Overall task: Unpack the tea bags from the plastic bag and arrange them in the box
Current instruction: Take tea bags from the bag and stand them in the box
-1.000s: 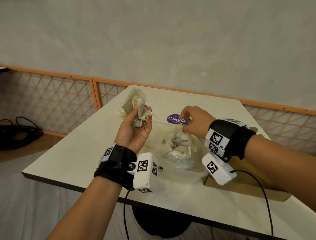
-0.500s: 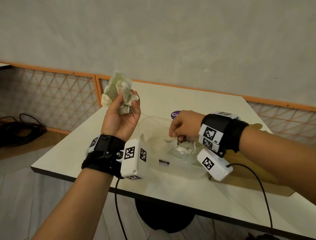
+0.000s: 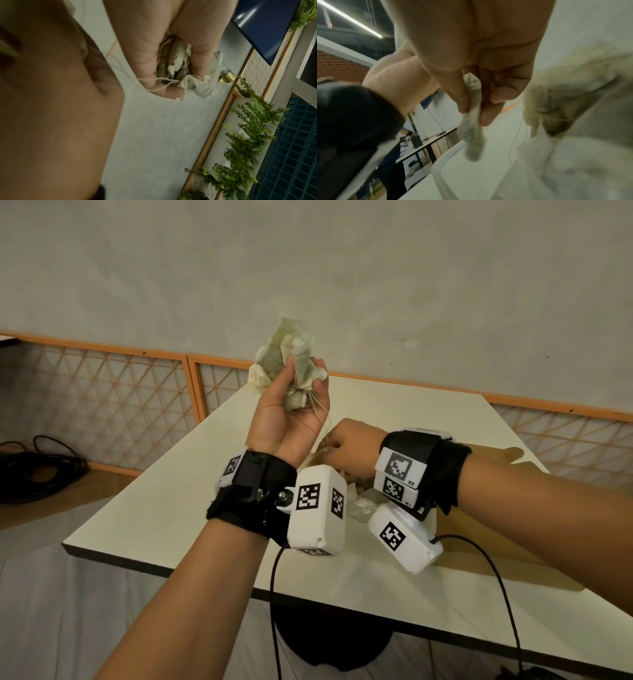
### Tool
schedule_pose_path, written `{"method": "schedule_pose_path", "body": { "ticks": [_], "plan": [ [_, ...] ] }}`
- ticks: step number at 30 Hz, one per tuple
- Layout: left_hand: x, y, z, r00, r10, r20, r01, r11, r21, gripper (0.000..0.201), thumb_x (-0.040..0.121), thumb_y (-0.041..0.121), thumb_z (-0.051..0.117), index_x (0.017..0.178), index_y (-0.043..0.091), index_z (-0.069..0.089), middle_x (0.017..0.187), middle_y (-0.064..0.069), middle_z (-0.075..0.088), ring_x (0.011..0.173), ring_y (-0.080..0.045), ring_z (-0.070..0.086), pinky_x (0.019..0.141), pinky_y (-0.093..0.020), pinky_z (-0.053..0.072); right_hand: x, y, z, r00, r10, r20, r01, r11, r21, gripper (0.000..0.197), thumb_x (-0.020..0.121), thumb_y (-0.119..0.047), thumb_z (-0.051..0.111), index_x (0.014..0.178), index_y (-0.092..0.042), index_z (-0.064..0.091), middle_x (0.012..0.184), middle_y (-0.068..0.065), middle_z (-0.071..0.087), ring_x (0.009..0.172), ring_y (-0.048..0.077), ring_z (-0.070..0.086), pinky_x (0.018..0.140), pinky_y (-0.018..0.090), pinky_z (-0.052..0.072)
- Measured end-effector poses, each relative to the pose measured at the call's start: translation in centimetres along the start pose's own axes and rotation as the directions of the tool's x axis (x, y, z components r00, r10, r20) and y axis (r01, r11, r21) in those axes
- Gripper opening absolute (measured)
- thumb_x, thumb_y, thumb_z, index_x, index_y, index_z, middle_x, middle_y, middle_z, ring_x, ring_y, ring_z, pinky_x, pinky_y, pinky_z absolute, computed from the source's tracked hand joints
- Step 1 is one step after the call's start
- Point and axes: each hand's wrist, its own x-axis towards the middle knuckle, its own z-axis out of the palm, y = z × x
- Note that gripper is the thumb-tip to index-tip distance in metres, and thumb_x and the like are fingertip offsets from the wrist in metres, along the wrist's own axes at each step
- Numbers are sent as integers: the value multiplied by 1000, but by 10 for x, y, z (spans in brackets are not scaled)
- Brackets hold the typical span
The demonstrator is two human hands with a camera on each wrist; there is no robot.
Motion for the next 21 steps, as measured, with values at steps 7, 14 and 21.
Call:
{"method": "schedule_pose_path", "body": {
  "ticks": [7, 14, 21],
  "plan": [
    [1, 12, -21, 986, 109, -123, -106, 994, 35, 41, 84, 11, 59, 124, 9, 52, 98, -10, 63, 86, -18, 63, 59, -23, 55, -30, 60, -43, 964, 202, -170, -154, 953, 261, 18, 83, -21, 67, 89, -5, 72, 81, 8, 66, 67, 16, 58, 65, 25, 50],
    [-35, -36, -36, 976, 121, -184, -29, 898, 438, 24, 82, 15, 61, 106, 15, 63, 91, 0, 66, 85, -10, 65, 61, -18, 53, -95, 147, -57, 847, 459, -268, -356, 864, 355, 12, 80, -18, 70, 81, -7, 67, 75, 8, 63, 67, 18, 58, 61, 26, 47],
    [-42, -78, -50, 887, 460, 35, -216, 348, 912, 39, 71, 23, 76, 105, 10, 63, 100, -9, 68, 99, -25, 66, 87, -45, 54, -150, 187, 17, 867, 488, -100, -451, 854, 259, 12, 83, -22, 67, 76, -12, 68, 73, 3, 62, 65, 13, 53, 60, 22, 38]
  ]
}}
